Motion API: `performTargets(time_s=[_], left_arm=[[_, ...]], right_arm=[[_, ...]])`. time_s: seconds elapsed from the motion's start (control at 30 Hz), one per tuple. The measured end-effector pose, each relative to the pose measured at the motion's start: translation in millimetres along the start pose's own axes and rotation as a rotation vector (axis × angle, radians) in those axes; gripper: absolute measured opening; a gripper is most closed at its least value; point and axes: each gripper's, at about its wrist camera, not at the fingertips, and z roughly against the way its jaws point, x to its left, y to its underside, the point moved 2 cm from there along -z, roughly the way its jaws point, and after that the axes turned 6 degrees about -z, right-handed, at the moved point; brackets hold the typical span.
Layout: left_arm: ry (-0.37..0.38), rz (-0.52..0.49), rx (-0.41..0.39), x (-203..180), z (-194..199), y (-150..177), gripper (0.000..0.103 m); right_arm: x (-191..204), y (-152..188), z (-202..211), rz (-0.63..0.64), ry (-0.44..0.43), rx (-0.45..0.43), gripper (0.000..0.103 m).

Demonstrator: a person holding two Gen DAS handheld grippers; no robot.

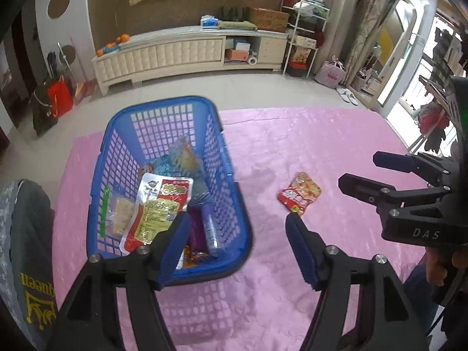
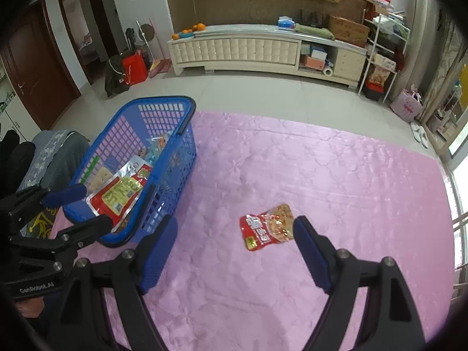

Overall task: Organize snacks
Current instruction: 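Move the left tool toward the small red snack bag on the table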

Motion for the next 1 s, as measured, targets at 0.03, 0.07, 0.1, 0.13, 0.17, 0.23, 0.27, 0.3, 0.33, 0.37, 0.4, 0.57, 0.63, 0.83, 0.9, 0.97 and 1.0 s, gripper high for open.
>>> performTargets(time_s=[0.03,0.07,0.1,0.13,0.17,0.23,0.27,0.3,0.33,0.37,0.4,0.57,0.63,0.83,0.9,0.97,1.0], left_arm=[[0.001,-0.005,-0.002,-4,1,0,0.066],[0.0,-0.012,-0.003,-9,3,0,0.067],[-0.003,-0.022,-0.005,-15,5,-1,0.07],[-0.008,-0.028,-0.008,-19,6,-1,0.07],[-0.013,-0.037,-0.012,-24,7,-2,0.07],[-0.012,-0.048,-0.012,-33,7,-4,0.071],[-0.009,-0.052,-0.012,-38,7,-5,0.073],[-0.008,-0.057,-0.011,-43,6,-6,0.075],[-0.008,-0.064,-0.011,-47,5,-6,0.075],[-0.006,-0.074,-0.011,-53,2,-7,0.075],[-0.002,-0.079,-0.009,-57,1,-7,0.075],[0.025,-0.109,0.02,-77,-19,-10,0.076],[0.039,-0.125,0.029,-86,-28,-10,0.076],[0.058,-0.207,0.084,-104,-69,-7,0.076],[0.067,-0.214,0.112,-106,-84,-6,0.076],[0.075,-0.23,0.14,-110,-103,-4,0.076],[0.073,-0.24,0.145,-112,-108,-4,0.076]], right_arm=[[-2,1,2,-0.001,0.002,-0.001,0.084],[-5,3,5,-0.003,0.003,-0.002,0.084],[-10,4,9,-0.007,0.004,-0.002,0.084],[-13,6,11,-0.012,0.005,-0.003,0.084],[-17,7,14,-0.017,0.005,-0.005,0.084],[-25,10,18,-0.023,0.003,0.001,0.084],[-27,11,19,-0.024,0.002,0.005,0.084],[-32,13,20,-0.025,0.004,0.01,0.084],[-36,15,21,-0.026,0.007,0.013,0.084],[-42,18,22,-0.03,0.01,0.016,0.084],[-48,20,22,-0.035,0.009,0.017,0.084],[-73,30,16,-0.063,0.006,0.041,0.084],[-84,34,11,-0.078,0.007,0.059,0.084],[-109,48,-9,-0.093,0.002,0.093,0.084],[-116,54,-21,-0.081,0.022,0.103,0.084],[-123,60,-34,-0.078,0.035,0.122,0.084],[-126,62,-38,-0.078,0.036,0.127,0.084]])
